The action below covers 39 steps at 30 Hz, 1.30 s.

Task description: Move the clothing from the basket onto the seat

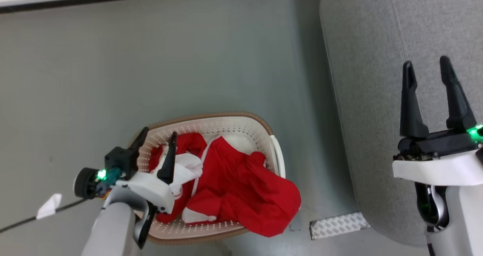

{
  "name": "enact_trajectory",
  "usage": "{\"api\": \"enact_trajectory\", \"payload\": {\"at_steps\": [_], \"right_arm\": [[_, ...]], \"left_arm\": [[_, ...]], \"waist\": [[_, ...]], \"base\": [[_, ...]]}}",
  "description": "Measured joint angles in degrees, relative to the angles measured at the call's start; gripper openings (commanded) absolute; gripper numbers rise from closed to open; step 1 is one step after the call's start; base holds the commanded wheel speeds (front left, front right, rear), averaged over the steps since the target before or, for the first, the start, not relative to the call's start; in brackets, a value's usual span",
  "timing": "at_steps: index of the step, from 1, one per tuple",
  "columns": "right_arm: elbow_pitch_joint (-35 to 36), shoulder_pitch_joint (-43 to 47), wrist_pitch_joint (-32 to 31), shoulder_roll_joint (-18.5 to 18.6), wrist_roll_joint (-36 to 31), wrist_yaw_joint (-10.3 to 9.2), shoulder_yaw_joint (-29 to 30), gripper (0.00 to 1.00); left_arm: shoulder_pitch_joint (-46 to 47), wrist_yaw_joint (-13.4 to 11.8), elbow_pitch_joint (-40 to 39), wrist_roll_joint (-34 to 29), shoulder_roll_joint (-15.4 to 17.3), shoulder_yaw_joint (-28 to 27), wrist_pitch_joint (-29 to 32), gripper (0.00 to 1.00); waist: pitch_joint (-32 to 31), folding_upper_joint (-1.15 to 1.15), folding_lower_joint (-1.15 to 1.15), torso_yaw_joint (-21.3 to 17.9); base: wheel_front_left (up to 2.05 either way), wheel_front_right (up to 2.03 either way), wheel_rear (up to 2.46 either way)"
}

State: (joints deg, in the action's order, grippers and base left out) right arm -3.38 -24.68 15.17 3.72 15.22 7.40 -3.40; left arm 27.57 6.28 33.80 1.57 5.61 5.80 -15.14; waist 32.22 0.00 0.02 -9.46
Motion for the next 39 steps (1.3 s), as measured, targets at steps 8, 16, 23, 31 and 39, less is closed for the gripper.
{"api": "enact_trajectory", "payload": {"at_steps": [8,16,23,31,39], "right_arm": [[1.74,-2.32,0.0,-0.38,0.0,0.0,0.26,1.0],[2.8,-3.72,0.0,-0.67,0.71,0.0,1.21,1.0],[4.11,-5.56,0.0,-0.69,2.03,0.0,1.74,1.0],[4.83,-6.95,0.0,-0.69,3.12,0.0,1.38,1.0],[5.16,-8.11,0.0,-0.7,4.45,0.0,0.63,1.0]], "left_arm": [[9.76,0.83,16.49,0.09,1.56,4.07,1.09,1.0],[17.28,1.11,29.61,0.15,2.72,7.78,7.17,1.0],[22.06,1.24,36.23,0.55,3.28,11.87,12.87,1.0],[26.08,1.25,38.56,-0.54,5.66,16.53,19.34,1.0],[28.26,0.93,39.43,-1.67,7.54,18.78,23.01,1.0]], "waist": [[4.96,0.0,0.0,-2.95],[9.56,0.0,-0.01,-5.72],[13.21,0.0,-0.01,-7.49],[17.3,0.0,-0.01,-9.06],[21.25,0.0,-0.01,-10.47]], "base": [[0.0,0.0,0.0],[0.0,0.0,0.0],[0.0,0.0,0.0],[0.0,0.0,0.0],[0.0,0.0,0.0]]}}
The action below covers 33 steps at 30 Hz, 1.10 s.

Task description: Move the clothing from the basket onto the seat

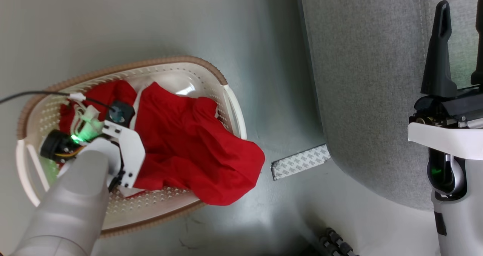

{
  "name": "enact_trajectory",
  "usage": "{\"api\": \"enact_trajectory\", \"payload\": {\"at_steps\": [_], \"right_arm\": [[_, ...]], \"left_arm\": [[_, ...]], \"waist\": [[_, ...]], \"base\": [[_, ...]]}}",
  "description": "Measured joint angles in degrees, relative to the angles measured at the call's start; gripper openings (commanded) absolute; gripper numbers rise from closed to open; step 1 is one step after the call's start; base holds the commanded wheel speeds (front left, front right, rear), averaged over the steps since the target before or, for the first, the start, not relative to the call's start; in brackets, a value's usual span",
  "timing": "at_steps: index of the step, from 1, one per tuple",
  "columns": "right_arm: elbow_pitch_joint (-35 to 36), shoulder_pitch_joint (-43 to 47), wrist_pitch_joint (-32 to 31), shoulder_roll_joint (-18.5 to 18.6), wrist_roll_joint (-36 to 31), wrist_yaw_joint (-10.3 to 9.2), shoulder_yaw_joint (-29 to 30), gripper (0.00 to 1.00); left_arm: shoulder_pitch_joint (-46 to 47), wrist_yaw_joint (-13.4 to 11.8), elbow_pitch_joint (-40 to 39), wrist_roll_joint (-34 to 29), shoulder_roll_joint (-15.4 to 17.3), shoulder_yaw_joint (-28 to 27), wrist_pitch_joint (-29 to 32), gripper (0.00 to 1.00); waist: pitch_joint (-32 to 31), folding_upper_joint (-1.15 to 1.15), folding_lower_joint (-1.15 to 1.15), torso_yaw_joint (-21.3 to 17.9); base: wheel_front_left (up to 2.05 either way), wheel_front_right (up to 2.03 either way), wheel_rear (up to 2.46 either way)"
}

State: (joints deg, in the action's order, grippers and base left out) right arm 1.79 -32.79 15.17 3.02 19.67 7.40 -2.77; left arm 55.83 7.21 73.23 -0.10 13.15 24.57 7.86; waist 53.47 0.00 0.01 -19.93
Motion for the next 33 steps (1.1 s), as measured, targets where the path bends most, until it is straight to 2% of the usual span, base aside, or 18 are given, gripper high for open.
{"api": "enact_trajectory", "payload": {"at_steps": [8,9,10,11,12,22,33], "right_arm": [[-0.05,-0.03,0.0,0.0,0.4,0.0,-0.25,1.0],[-0.07,-0.04,0.0,0.0,0.42,0.0,-0.25,1.0],[-0.12,-0.04,0.0,0.0,0.42,0.0,-0.25,1.0],[-0.21,-0.04,0.0,0.0,0.42,0.0,-0.25,1.0],[-0.33,-0.05,0.0,0.0,0.42,0.0,-0.25,1.0],[-1.81,-0.3,0.0,-0.02,-0.14,0.0,-0.36,1.0],[-3.8,2.15,0.0,-0.08,-3.77,0.0,0.69,1.0]], "left_arm": [[1.65,-0.01,0.13,-0.26,0.38,1.16,-0.07,1.0],[1.74,-0.01,0.16,-0.02,0.38,1.25,-0.4,0.9],[1.8,-0.01,0.16,0.18,0.38,1.36,-0.46,0.5],[1.8,-0.01,0.21,0.26,0.38,1.47,-0.62,0.19],[1.8,0.01,0.23,0.53,0.34,1.58,-0.82,0.0],[0.11,0.26,0.42,3.54,-1.05,2.49,-3.85,0.0],[-5.95,0.31,0.08,10.32,-6.03,5.08,-10.47,0.0]], "waist": [[1.94,0.0,-0.01,-1.24],[2.01,0.0,-0.01,-1.29],[2.01,0.0,0.0,-1.29],[1.97,0.0,-0.01,-1.27],[1.9,0.0,-0.01,-1.22],[-1.3,0.0,0.0,-0.37],[-12.04,0.0,-0.01,2.3]], "base": [[0.0,0.0,0.0],[0.0,0.0,0.0],[0.0,0.0,0.0],[0.0,0.0,0.0],[0.0,0.0,0.0],[0.0,0.0,0.0],[0.0,0.0,0.0]]}}
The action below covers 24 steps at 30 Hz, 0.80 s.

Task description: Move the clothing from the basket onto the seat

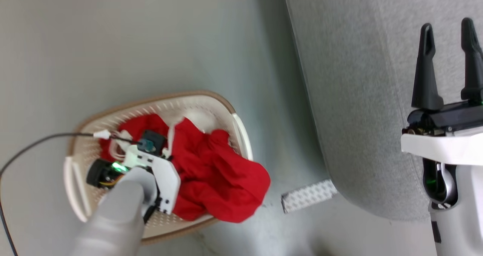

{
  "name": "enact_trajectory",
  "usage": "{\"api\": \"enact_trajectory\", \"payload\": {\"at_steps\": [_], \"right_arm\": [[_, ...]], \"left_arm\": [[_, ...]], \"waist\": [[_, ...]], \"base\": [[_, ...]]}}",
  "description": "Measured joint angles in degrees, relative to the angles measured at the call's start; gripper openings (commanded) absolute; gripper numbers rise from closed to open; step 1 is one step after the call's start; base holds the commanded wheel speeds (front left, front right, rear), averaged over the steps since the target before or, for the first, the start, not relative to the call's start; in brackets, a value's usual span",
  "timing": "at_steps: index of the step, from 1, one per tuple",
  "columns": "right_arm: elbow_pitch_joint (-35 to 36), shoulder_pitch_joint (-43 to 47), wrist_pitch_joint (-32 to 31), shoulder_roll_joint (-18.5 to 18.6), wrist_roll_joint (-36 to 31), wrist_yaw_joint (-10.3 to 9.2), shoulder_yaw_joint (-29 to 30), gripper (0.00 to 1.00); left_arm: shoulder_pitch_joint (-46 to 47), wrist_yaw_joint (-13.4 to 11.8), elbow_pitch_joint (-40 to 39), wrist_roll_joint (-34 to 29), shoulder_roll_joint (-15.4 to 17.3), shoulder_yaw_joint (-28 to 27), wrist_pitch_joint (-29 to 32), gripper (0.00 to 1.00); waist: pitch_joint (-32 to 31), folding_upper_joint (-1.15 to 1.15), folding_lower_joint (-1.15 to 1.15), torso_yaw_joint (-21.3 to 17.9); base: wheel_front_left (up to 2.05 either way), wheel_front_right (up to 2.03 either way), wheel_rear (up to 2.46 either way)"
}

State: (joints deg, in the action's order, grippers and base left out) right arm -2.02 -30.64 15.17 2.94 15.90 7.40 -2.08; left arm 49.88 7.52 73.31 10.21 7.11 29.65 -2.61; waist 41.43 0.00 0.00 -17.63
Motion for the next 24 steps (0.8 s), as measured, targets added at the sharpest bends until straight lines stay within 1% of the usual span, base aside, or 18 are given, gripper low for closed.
{"api": "enact_trajectory", "payload": {"at_steps": [10,12,13,18,24], "right_arm": [[-2.41,3.41,0.0,1.64,-1.29,0.0,0.08,1.0],[-2.65,3.87,0.0,2.03,-1.29,0.0,0.08,1.0],[-3.28,4.76,0.0,2.61,-1.29,0.0,0.03,1.0],[-4.69,7.04,0.0,3.74,-1.22,0.0,-0.89,1.0],[-6.09,9.62,0.0,4.91,-0.57,0.0,-1.74,1.0]], "left_arm": [[-5.03,0.0,-3.63,8.37,-2.64,6.24,-5.66,0.0],[-5.62,0.0,-4.09,9.29,-2.75,6.91,-6.11,0.0],[-6.72,0.0,-4.92,10.57,-2.87,8.48,-6.89,0.0],[-9.06,0.0,-7.36,15.0,-3.22,11.54,-9.39,0.0],[-11.03,0.0,-10.65,19.82,-2.97,12.96,-11.45,0.0]], "waist": [[-11.22,0.0,-0.01,4.26],[-12.37,0.0,-0.01,4.7],[-14.74,0.0,-0.01,5.58],[-20.67,0.0,-0.01,7.9],[-27.29,0.0,-0.02,10.77]], "base": [[0.0,0.0,0.0],[0.0,0.0,0.0],[0.0,0.0,0.0],[0.0,0.0,0.0],[0.0,0.0,0.0]]}}
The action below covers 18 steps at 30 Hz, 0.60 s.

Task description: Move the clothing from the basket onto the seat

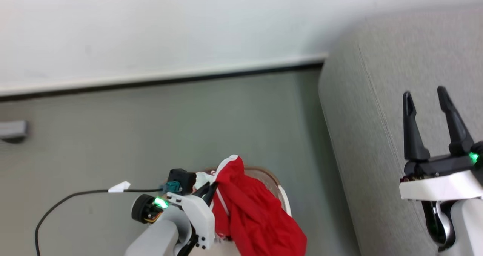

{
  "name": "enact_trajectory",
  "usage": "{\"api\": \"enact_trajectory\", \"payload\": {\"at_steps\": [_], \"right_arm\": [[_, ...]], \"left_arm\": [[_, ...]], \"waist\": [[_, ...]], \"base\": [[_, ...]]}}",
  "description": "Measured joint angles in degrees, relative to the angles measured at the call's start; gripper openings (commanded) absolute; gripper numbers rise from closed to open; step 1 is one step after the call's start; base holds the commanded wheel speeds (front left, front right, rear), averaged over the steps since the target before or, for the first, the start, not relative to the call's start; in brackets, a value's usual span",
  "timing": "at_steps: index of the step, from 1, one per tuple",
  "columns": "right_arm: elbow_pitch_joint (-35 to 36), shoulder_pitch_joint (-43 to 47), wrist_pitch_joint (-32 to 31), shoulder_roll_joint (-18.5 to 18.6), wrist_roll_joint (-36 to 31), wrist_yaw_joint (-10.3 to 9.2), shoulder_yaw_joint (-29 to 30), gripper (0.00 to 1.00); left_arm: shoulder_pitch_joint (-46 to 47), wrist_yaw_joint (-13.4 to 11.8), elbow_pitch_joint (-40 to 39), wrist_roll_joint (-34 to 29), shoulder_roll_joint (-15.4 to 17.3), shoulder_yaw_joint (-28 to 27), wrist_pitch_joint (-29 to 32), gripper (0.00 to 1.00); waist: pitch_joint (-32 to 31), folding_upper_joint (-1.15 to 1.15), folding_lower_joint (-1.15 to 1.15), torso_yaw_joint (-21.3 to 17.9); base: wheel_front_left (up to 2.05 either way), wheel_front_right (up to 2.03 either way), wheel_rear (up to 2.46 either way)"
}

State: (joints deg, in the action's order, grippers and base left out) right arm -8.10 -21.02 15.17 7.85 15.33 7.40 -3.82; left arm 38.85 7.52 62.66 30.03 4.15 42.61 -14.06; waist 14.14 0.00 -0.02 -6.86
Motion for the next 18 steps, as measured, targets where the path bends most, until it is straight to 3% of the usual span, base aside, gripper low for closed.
{"api": "enact_trajectory", "payload": {"at_steps": [10,18], "right_arm": [[-1.38,3.24,0.0,0.36,0.97,0.0,-0.9,1.0],[-2.26,5.64,0.0,-0.07,1.83,0.0,-1.82,1.0]], "left_arm": [[-0.92,0.0,-8.83,3.78,2.23,-0.01,-0.92,0.0],[-2.18,-0.79,-20.59,3.81,5.06,-3.92,-1.01,0.0]], "waist": [[-7.01,0.0,0.0,3.66],[-11.23,0.0,0.01,4.3]], "base": [[0.0,0.0,0.0],[0.0,0.0,0.0]]}}
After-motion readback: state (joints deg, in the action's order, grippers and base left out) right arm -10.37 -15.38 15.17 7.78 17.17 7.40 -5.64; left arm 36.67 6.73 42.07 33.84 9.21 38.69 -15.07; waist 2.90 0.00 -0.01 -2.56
